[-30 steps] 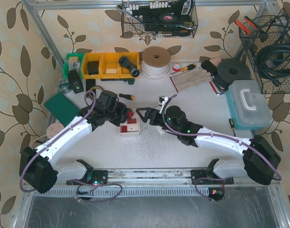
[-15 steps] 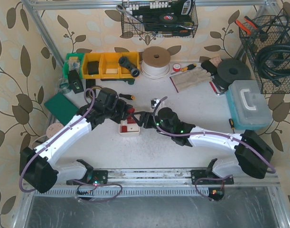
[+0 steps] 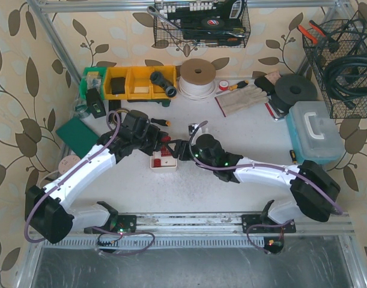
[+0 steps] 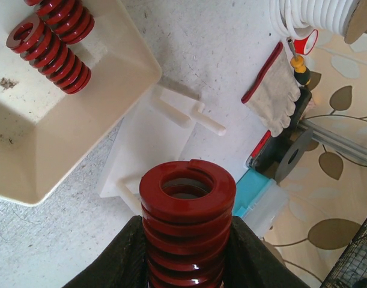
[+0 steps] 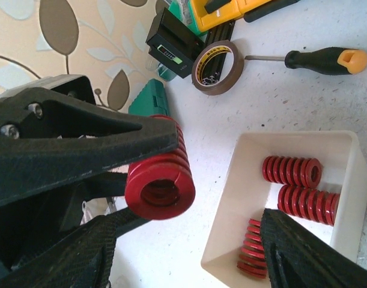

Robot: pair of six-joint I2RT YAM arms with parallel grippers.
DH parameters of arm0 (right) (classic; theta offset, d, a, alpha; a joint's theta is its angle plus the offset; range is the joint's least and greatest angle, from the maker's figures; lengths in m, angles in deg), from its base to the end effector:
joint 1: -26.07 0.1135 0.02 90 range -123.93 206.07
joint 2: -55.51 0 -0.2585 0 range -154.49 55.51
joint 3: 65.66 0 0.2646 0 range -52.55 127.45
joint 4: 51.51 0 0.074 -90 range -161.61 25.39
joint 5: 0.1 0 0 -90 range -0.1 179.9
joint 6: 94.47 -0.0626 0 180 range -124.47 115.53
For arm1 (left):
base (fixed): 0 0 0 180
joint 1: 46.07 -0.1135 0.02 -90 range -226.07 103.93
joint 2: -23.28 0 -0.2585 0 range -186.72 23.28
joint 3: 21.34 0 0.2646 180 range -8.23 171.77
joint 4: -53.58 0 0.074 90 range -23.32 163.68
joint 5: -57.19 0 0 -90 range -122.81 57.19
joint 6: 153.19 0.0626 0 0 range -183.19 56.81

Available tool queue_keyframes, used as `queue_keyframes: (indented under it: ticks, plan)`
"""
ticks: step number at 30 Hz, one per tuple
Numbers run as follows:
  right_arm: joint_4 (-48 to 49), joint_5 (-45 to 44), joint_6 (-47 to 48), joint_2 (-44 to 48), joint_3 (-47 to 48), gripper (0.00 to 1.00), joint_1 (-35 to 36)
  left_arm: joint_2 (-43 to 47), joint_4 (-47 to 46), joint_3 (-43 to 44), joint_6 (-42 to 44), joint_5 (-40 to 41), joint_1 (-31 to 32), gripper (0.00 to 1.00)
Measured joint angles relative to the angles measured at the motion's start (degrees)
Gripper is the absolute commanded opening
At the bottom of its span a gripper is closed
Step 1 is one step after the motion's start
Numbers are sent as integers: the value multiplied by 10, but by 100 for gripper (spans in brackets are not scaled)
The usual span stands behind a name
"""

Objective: Install the large spring

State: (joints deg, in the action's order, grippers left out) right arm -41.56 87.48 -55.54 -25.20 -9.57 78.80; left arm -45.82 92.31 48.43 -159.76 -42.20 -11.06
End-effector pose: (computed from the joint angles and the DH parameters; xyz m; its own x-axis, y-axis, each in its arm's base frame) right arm 0.2146 0.2776 0.2238 -0.6956 0.3693 -0.6162 -0.3648 0.5574 0.7458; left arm 0.2392 -0.1801 0.2744 -0.6091 -0.7700 0.1900 -0.5784 0.2673 -0.7707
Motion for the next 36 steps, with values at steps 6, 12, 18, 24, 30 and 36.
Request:
queue_keyframes:
  ticks: [6, 12, 18, 24, 30, 36]
  plan:
    - [1, 1, 0, -17, 18, 65, -5, 0, 0, 0, 0, 0, 4, 0]
    - [5, 4, -2, -24, 31, 59, -5, 0, -1, 1, 0, 0, 7, 0]
    - [8, 12, -6, -42, 36, 57, -5, 0, 0, 1, 0, 0, 7, 0]
    - [12, 14, -7, -46, 40, 48, -6, -1, 0, 1, 0, -1, 7, 0]
    - [12, 17, -5, -47, 41, 39, -7, -5, 0, 2, 0, -4, 7, 0]
    - [4, 29, -2, -57, 55, 23, -11, -9, 0, 4, 0, -4, 7, 0]
